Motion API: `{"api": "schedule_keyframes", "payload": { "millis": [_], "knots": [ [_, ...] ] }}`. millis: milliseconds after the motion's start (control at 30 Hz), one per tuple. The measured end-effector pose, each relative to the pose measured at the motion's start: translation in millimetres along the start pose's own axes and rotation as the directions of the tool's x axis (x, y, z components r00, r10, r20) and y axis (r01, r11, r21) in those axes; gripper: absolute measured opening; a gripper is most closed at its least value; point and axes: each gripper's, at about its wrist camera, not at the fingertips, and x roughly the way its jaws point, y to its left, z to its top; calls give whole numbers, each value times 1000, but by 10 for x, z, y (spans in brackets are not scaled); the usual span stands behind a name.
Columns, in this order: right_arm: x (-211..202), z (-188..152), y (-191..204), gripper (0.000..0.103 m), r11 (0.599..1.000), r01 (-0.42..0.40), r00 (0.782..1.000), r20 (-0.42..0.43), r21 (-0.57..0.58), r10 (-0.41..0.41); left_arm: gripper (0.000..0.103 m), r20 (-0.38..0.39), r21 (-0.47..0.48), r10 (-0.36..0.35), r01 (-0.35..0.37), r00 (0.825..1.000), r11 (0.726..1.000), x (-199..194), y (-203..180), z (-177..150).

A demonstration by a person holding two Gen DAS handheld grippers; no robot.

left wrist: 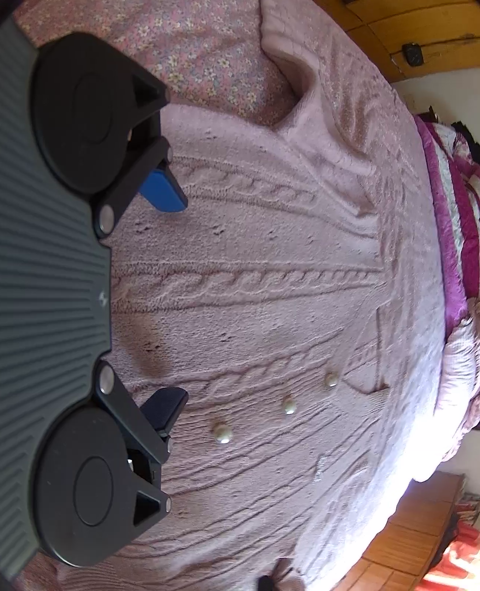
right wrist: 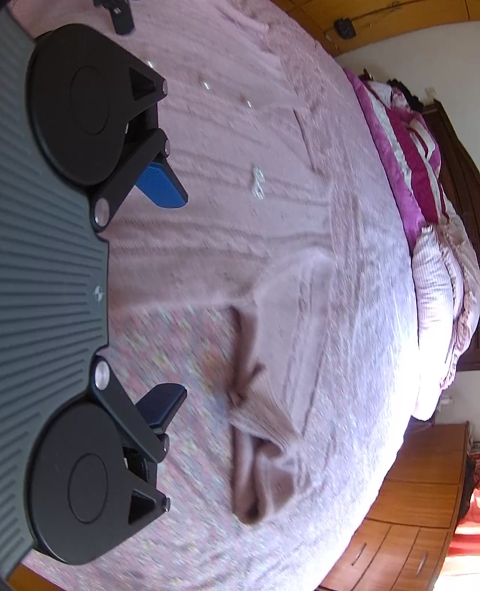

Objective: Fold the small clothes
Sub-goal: 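Reach the right gripper to the sleeve cuff and close on it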

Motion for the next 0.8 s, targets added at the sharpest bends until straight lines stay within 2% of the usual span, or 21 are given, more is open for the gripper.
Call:
{"api": "schedule_keyframes", "payload": {
  "millis": [167, 367, 500, 667, 800],
  "knots": [
    [161, 230, -195, 103, 998, 56, 998, -1, 7, -56, 103, -8, 16, 8, -8, 1000, 1000, 67, -15, -37],
    [364, 514, -342, 103, 986, 151, 988, 41, -76, -148, 103, -6, 26, 20, -20, 1000, 999, 113, -45, -48],
    [560, 681, -469, 103, 981, 172, 985, 18, -89, -171, 103, -4, 33, 22, -22, 1000, 999, 115, -51, -52],
    [818, 722, -629, 103, 978, 201, 979, -33, -60, -203, 103, 5, 41, 27, -27, 1000, 999, 119, -63, -70],
    [988, 650, -761, 94, 982, 188, 981, -58, 3, -187, 103, 8, 45, 26, -27, 1000, 999, 121, -63, -79]
  ]
}}
